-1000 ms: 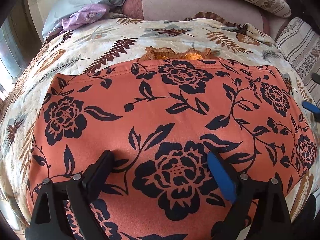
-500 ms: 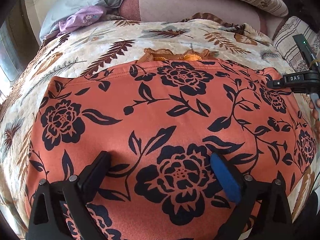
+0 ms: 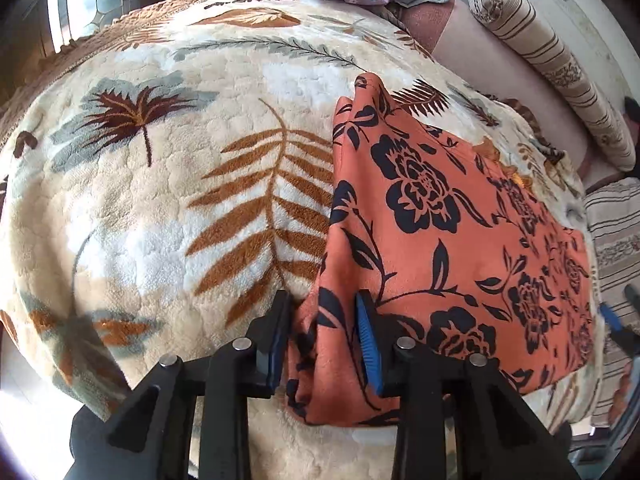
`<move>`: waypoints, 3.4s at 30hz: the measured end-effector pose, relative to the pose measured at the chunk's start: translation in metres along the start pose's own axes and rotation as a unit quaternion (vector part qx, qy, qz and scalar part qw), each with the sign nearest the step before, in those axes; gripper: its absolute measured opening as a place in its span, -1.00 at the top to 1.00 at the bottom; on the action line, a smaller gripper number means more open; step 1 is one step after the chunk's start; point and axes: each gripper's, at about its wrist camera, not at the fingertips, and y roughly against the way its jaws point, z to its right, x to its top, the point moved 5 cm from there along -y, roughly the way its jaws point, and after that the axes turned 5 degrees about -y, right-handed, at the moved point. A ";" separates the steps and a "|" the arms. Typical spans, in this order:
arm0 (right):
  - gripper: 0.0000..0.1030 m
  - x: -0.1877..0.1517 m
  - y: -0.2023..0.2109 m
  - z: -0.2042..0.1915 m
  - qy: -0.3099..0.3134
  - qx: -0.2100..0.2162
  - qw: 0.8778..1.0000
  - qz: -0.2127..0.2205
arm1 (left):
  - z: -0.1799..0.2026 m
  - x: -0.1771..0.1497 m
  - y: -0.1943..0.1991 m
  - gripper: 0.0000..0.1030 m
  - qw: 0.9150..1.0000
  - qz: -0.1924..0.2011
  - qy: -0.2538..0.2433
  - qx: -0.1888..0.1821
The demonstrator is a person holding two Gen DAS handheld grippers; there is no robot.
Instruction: Fold small clothes
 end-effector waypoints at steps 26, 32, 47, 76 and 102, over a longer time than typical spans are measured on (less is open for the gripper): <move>-0.65 -0.070 0.017 0.046 -0.151 0.058 0.987 0.025 | -0.006 0.099 -0.007 0.02 0.996 0.055 0.010 0.066; -0.73 -0.107 0.046 0.098 -0.303 0.080 0.946 0.087 | 0.067 0.049 0.022 -0.49 0.990 0.100 -0.080 0.062; 0.21 -0.043 0.030 0.120 -0.315 0.050 0.940 0.119 | 0.166 0.011 -0.027 -0.49 0.983 0.053 -0.162 0.072; 0.59 -0.110 -0.165 -0.179 0.148 -0.027 0.986 -0.078 | -0.014 0.038 0.051 -0.72 0.982 0.115 0.105 -0.106; 0.62 -0.103 -0.149 -0.153 0.056 0.094 0.991 -0.071 | 0.085 0.119 -0.065 -0.47 0.969 -0.100 0.043 -0.220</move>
